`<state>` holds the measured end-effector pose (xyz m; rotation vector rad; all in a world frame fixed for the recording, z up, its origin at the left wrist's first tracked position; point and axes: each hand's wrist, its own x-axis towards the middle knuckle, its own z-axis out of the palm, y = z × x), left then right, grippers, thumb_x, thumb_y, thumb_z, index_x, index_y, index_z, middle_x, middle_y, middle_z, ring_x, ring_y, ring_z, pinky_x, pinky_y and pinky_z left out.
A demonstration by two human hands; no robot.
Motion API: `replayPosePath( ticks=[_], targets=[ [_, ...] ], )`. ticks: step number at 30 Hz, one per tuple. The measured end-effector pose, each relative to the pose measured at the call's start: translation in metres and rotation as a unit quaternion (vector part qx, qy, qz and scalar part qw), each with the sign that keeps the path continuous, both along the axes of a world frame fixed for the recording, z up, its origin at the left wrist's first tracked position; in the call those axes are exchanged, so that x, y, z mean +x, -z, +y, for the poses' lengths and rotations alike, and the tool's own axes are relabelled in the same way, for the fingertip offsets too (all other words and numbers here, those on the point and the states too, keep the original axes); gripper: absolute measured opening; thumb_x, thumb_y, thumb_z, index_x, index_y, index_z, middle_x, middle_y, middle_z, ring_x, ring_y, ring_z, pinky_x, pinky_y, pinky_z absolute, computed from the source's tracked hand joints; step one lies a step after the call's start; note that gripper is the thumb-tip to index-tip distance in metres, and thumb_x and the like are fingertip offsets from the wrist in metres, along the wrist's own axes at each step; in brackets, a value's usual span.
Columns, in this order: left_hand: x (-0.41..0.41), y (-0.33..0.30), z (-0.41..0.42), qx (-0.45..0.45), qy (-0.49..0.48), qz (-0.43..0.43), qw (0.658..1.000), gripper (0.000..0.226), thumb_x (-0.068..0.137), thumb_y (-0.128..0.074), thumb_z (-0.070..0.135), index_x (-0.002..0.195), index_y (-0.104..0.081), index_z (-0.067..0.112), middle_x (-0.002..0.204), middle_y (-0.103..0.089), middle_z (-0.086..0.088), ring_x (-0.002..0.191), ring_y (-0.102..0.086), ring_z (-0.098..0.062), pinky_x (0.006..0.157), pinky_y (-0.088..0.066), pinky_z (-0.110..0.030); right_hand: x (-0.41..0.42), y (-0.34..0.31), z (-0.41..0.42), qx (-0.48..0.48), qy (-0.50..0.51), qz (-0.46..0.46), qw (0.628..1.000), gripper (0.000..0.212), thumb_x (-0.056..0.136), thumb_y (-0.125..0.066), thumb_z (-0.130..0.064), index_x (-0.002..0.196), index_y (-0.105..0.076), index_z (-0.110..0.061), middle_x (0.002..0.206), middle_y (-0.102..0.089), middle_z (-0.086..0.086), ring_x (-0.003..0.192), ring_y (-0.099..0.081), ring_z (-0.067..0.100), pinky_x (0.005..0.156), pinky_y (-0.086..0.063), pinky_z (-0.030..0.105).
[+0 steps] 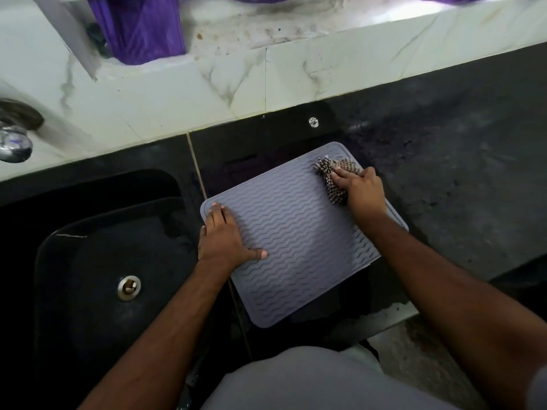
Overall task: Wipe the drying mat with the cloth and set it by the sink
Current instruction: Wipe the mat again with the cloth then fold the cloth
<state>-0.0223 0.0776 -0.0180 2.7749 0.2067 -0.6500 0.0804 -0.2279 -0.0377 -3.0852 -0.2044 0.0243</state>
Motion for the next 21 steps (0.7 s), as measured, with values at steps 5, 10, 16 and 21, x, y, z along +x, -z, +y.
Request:
replayPosePath(
  ticks=[5, 10, 16, 21],
  targets=[
    [-0.019, -0.003, -0.007, -0.059, 0.029, -0.079, 0.995, 0.134, 0.068, -0.076, 0.075, 0.162, -0.006, 0.01, 0.169, 0.006, -0.015, 0.155, -0.002, -0.033, 0.126, -0.013, -0.046, -0.043, -0.027, 0.08, 0.178, 0.033, 0.01, 0.983, 0.07, 0.086, -0.045, 0.002, 0.15, -0.044, -0.025, 0.146, -0.053, 0.005, 0.12, -0.045, 0.029, 0.102, -0.043, 0.038],
    [-0.066, 0.02, -0.015, -0.12, 0.068, -0.098, 0.986, 0.142, 0.052, -0.058, 0.088, 0.163, -0.016, 0.011, 0.167, -0.009, -0.021, 0.155, -0.012, -0.036, 0.127, -0.017, -0.044, -0.132, 0.0, 0.148, 0.147, -0.189, 0.124, 0.963, 0.067, 0.086, -0.054, -0.026, 0.15, -0.042, -0.012, 0.158, -0.038, 0.008, 0.124, -0.046, 0.037, 0.111, -0.036, 0.04],
    [-0.072, 0.017, -0.01, -0.118, 0.071, -0.045, 0.989, 0.146, 0.061, -0.075, 0.081, 0.163, 0.004, 0.012, 0.168, 0.021, -0.01, 0.156, 0.014, -0.025, 0.127, -0.002, -0.038, -0.126, 0.026, 0.065, -0.002, -0.273, -0.029, 0.962, 0.045, 0.095, -0.048, -0.023, 0.137, -0.06, -0.032, 0.147, -0.054, -0.011, 0.112, -0.057, 0.031, 0.087, -0.052, 0.042],
    [-0.077, 0.013, -0.01, -0.117, 0.073, -0.046, 0.989, 0.143, 0.067, -0.077, 0.075, 0.162, 0.01, 0.012, 0.167, 0.024, -0.008, 0.156, 0.016, -0.025, 0.125, 0.001, -0.036, -0.087, 0.003, -0.024, -0.048, -0.071, 0.007, 0.996, 0.047, 0.099, -0.054, -0.013, 0.142, -0.054, -0.032, 0.153, -0.047, -0.007, 0.113, -0.051, 0.036, 0.093, -0.046, 0.041]
  ],
)
